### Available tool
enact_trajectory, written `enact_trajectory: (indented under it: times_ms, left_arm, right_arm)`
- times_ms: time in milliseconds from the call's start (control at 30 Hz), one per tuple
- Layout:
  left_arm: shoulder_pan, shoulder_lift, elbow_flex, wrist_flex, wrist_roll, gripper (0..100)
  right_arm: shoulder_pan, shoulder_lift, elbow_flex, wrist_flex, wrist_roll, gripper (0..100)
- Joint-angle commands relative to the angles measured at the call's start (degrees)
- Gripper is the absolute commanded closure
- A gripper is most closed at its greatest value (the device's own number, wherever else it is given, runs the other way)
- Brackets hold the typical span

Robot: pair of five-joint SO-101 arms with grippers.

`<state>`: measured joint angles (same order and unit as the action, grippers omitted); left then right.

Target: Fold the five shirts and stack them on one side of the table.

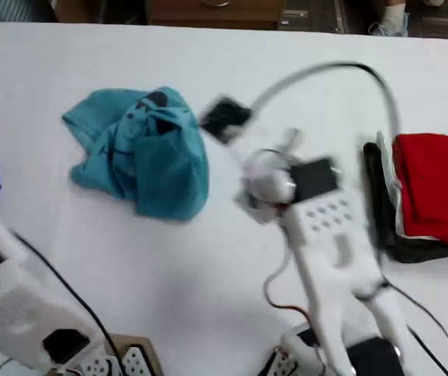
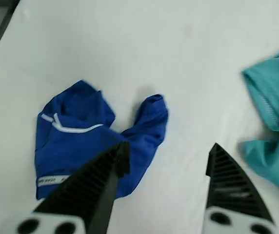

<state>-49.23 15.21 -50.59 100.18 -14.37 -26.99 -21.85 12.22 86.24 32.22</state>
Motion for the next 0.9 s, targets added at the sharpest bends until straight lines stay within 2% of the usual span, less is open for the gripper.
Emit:
enact_trajectory:
  times_ms: [0,167,333,467,633,767,867]
  left_arm:
    - [-6.86,-2.99,5.05,-1.76,0.00,72]
    - [-13.36,-3.08,14.29,-6.68,0.00,72]
    - [-17.85,-3.08,17.98,-8.26,-0.44,72]
    - [-18.99,-3.08,17.98,-8.44,-3.60,72]
    - [-18.73,-3.08,17.98,-8.09,-3.78,72]
    - [-18.02,-2.99,18.07,-8.35,-3.69,72]
    - [-17.14,-2.99,18.07,-8.44,-3.78,72]
  right_arm:
    - [-9.01,8.92,-10.64,-0.75,-0.62,87.6]
    - [-14.37,22.11,-16.44,-9.01,-0.62,87.6]
    - [-13.58,35.65,-19.08,-15.69,-0.35,87.7]
    - [-8.22,45.23,-22.77,-17.54,-0.18,87.8]
    - [0.57,54.64,-32.18,-17.19,-0.44,88.2]
    - [5.41,58.59,-38.77,-14.02,-0.53,98.4]
    - [9.71,58.95,-42.81,-9.80,-0.53,96.9]
